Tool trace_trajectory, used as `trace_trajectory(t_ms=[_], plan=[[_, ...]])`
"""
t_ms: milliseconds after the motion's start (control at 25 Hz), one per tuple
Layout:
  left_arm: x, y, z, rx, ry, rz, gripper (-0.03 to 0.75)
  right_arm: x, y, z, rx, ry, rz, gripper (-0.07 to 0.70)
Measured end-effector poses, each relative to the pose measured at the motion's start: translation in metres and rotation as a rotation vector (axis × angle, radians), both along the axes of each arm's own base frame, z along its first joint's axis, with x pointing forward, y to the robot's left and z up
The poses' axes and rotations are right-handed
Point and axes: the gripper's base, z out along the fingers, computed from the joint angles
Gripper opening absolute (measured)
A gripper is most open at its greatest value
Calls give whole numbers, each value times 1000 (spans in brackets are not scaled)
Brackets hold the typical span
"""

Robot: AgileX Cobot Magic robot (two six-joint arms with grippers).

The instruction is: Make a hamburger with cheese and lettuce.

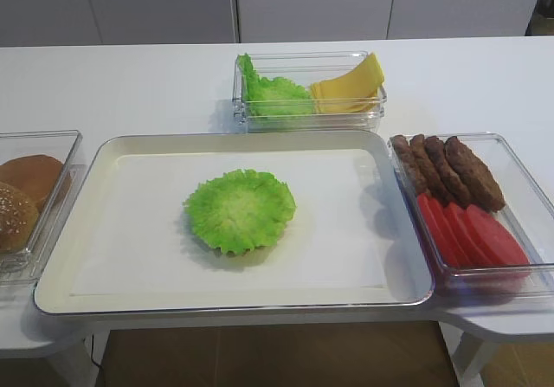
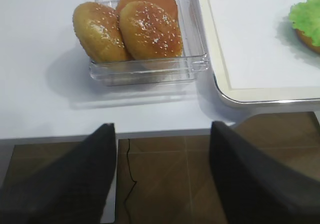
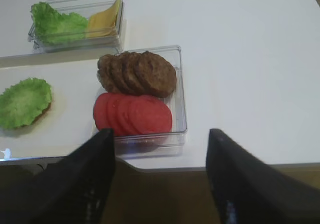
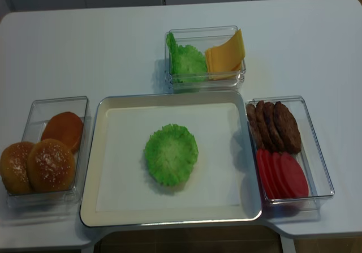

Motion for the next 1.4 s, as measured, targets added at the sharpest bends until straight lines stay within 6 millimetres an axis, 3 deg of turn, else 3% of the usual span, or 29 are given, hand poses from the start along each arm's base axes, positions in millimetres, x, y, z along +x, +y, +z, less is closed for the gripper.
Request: trace_trajectory(t_ms=[280, 560, 1120, 1400], plan=[[0, 0, 0, 0, 0, 0, 439, -27, 1, -46, -25, -41, 61, 436], [0, 0, 0, 0, 0, 0, 439, -36, 3, -76, -16, -54, 83, 436], [0, 0, 0, 0, 0, 0, 439, -10, 5, -111, -117, -35, 141, 437], [0, 0, 0, 0, 0, 0, 439, -5, 4, -117, -139, -41, 146, 437]])
